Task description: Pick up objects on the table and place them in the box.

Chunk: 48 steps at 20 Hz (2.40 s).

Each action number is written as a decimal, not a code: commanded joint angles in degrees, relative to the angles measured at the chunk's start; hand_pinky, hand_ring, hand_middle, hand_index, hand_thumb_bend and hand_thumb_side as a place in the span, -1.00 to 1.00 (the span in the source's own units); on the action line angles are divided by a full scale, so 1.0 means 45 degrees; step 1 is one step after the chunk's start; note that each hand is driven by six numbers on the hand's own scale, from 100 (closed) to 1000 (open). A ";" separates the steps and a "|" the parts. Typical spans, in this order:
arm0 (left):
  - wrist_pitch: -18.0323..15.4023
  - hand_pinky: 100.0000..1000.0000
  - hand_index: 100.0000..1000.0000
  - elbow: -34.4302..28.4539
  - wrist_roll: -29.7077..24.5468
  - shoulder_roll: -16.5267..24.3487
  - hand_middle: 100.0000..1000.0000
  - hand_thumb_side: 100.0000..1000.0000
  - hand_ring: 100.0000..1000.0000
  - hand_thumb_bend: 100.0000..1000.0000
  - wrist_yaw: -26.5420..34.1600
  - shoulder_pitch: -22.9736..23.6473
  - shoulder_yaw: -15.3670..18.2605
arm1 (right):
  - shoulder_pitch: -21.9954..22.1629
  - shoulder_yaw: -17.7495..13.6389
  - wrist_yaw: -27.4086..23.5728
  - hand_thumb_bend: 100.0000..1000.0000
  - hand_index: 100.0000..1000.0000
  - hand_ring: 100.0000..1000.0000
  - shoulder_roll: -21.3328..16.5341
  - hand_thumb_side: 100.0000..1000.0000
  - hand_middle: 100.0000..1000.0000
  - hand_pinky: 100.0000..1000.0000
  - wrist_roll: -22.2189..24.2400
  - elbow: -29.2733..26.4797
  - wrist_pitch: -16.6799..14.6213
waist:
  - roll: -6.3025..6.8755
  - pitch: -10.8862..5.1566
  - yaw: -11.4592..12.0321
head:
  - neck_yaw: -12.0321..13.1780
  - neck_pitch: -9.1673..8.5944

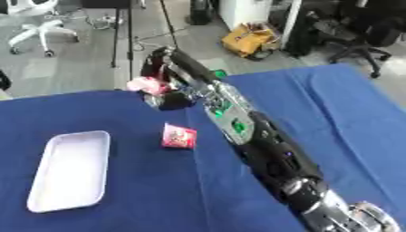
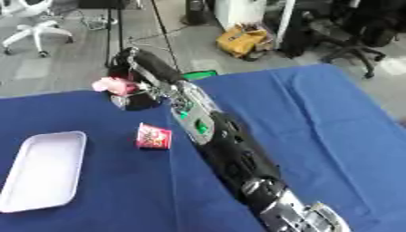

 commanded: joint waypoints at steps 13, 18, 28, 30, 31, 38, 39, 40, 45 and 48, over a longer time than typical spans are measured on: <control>-0.0356 0.28 0.66 -0.0503 -0.0235 -0.0108 0.52 0.46 0.36 -0.14 0.0196 -0.0598 -0.0314 | -0.0199 0.0296 0.0751 -1.00 0.00 0.10 0.2428 -1.00 -0.13 -0.23 0.0314 0.1505 -0.0398 | -0.0146 -0.0185 0.1201 | -0.0759 -0.0372; -0.0459 0.28 0.66 -0.0631 -0.0317 -0.0194 0.52 0.45 0.36 -0.13 0.0177 -0.0694 -0.0385 | -0.0089 0.0626 0.2238 -1.00 0.15 0.22 0.2649 -1.00 0.00 -0.07 0.0574 0.1596 -0.1723 | -0.0151 -0.0158 0.1475 | -0.0980 -0.0443; -0.0491 0.27 0.66 -0.0657 -0.0353 -0.0287 0.52 0.45 0.35 -0.14 0.0135 -0.0750 -0.0448 | -0.0115 0.0765 0.7705 -1.00 0.37 0.35 0.2715 -0.91 0.22 0.15 -0.2156 0.1684 -0.4132 | -0.0159 -0.0059 0.1603 | -0.1192 -0.0548; -0.0493 0.27 0.66 -0.0660 -0.0357 -0.0297 0.52 0.45 0.35 -0.13 0.0139 -0.0757 -0.0455 | -0.0027 0.0746 0.8111 -1.00 0.40 0.40 0.2798 -0.85 0.27 0.21 -0.2223 0.1969 -0.4273 | -0.0151 -0.0039 0.1621 | -0.1207 -0.0553; -0.0492 0.27 0.66 -0.0660 -0.0359 -0.0299 0.52 0.45 0.35 -0.13 0.0141 -0.0758 -0.0456 | -0.0005 0.0716 0.8252 -1.00 0.40 0.40 0.2835 -0.85 0.28 0.21 -0.2218 0.2079 -0.4326 | -0.0148 -0.0034 0.1625 | -0.1208 -0.0552; -0.0468 0.27 0.66 -0.0632 -0.0380 -0.0328 0.52 0.46 0.35 -0.13 0.0160 -0.0757 -0.0463 | 0.0333 0.0357 0.8150 -1.00 0.43 0.46 0.3167 -0.78 0.31 0.28 -0.1855 0.3050 -0.4217 | -0.0090 -0.0004 0.1678 | -0.1274 -0.0587; -0.0468 0.27 0.66 -0.0630 -0.0386 -0.0332 0.52 0.46 0.35 -0.13 0.0163 -0.0756 -0.0467 | 0.0349 0.0364 0.8098 -1.00 0.56 0.58 0.3189 -0.65 0.46 0.43 -0.1746 0.3089 -0.4205 | -0.0083 -0.0002 0.1683 | -0.1281 -0.0592; -0.0469 0.27 0.66 -0.0629 -0.0392 -0.0336 0.52 0.46 0.35 -0.13 0.0166 -0.0756 -0.0471 | 0.0358 0.0393 0.8070 -1.00 0.56 0.58 0.3203 -0.65 0.46 0.43 -0.1560 0.3110 -0.4185 | -0.0075 -0.0001 0.1686 | -0.1292 -0.0599; -0.0469 0.27 0.66 -0.0620 -0.0402 -0.0345 0.52 0.46 0.34 -0.14 0.0178 -0.0746 -0.0474 | 0.0310 0.0543 0.8239 -0.40 0.92 0.94 0.3154 -0.25 0.85 0.84 -0.0508 0.2864 -0.3838 | -0.0058 0.0005 0.1680 | -0.1323 -0.0600; -0.0466 0.27 0.66 -0.0612 -0.0401 -0.0344 0.52 0.46 0.34 -0.14 0.0182 -0.0734 -0.0468 | 0.0290 0.0493 0.8544 -0.43 0.94 0.96 0.3097 -0.23 0.88 0.87 -0.0126 0.2691 -0.3139 | -0.0055 0.0000 0.1675 | -0.1338 -0.0605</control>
